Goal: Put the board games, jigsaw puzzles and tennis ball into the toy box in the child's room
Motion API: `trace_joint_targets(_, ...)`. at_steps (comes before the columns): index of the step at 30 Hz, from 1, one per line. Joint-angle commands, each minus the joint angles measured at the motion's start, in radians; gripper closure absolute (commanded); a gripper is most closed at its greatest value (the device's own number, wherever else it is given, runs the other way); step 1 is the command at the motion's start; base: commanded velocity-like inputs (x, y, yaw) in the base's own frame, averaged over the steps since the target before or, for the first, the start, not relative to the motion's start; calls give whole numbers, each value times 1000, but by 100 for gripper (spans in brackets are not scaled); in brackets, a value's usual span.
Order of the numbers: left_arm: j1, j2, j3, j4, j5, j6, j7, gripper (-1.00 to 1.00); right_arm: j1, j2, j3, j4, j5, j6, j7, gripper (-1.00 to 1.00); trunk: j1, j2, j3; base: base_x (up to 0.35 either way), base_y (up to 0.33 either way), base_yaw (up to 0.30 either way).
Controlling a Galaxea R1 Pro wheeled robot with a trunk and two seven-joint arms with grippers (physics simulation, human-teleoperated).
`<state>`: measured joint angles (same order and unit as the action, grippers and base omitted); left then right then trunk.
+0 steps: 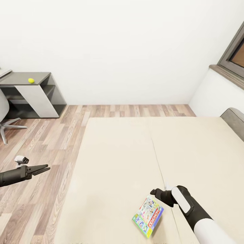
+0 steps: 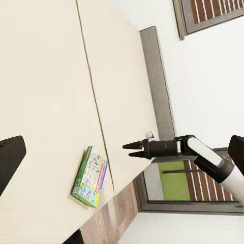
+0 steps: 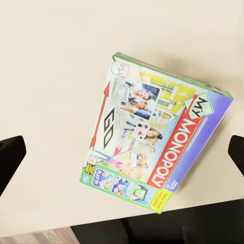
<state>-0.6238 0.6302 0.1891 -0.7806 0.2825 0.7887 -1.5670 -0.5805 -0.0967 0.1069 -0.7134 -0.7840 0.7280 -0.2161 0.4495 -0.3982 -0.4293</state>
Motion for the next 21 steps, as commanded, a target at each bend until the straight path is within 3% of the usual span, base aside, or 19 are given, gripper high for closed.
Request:
trace_joint_targets(1, -1, 0, 0, 0, 0, 11, -4, -100, -1, -1, 5, -2, -11, 1, -9, -100, 0, -2, -3, 0, 0, 0)
trace_joint_targets(21, -1, -4, 0, 0, 0, 11, -4, -100, 0, -1, 2, 7, -11, -10, -9, -100, 0, -2, -36, 0, 0, 0)
